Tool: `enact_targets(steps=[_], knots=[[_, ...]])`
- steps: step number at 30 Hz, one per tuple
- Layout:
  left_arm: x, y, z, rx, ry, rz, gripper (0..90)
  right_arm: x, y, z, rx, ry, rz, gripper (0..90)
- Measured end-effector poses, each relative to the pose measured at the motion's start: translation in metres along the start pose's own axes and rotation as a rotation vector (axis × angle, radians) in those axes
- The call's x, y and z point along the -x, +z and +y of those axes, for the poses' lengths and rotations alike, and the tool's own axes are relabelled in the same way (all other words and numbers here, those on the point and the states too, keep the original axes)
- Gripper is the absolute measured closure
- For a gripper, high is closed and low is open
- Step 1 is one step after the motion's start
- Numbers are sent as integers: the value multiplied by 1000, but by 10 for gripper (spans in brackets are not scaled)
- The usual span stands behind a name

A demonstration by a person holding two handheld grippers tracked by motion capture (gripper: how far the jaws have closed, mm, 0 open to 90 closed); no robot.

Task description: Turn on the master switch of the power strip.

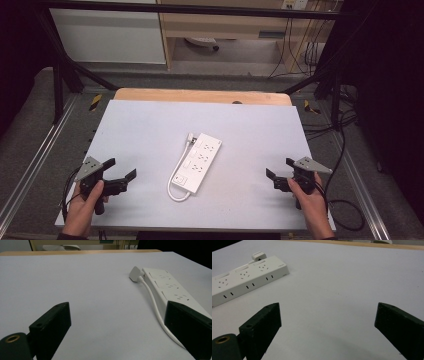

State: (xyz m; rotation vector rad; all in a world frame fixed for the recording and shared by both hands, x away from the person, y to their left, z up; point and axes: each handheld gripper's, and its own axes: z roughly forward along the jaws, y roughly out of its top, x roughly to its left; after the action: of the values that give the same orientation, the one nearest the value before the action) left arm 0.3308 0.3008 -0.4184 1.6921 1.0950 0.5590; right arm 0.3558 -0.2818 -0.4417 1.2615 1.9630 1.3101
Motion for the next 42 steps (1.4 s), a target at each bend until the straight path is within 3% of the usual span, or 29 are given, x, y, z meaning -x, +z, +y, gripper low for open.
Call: enact_targets(steps=[4, 11, 24, 30, 42], knots=[[-1, 0, 0, -3, 19, 9, 67, -2, -1, 1, 0, 0, 6, 64], [-5, -1, -1, 0, 6, 14, 66, -7, -1, 5, 0, 19, 24, 35], [-4, 1, -2, -15, 9, 10, 66, -33, -4, 24, 53, -6, 73, 30], [-4, 1, -2, -20, 8, 7, 65, -43, -3, 32, 48, -9, 90, 37], [-3, 2, -3, -27, 16, 9, 63, -49, 1, 45, 60, 12, 98, 45]])
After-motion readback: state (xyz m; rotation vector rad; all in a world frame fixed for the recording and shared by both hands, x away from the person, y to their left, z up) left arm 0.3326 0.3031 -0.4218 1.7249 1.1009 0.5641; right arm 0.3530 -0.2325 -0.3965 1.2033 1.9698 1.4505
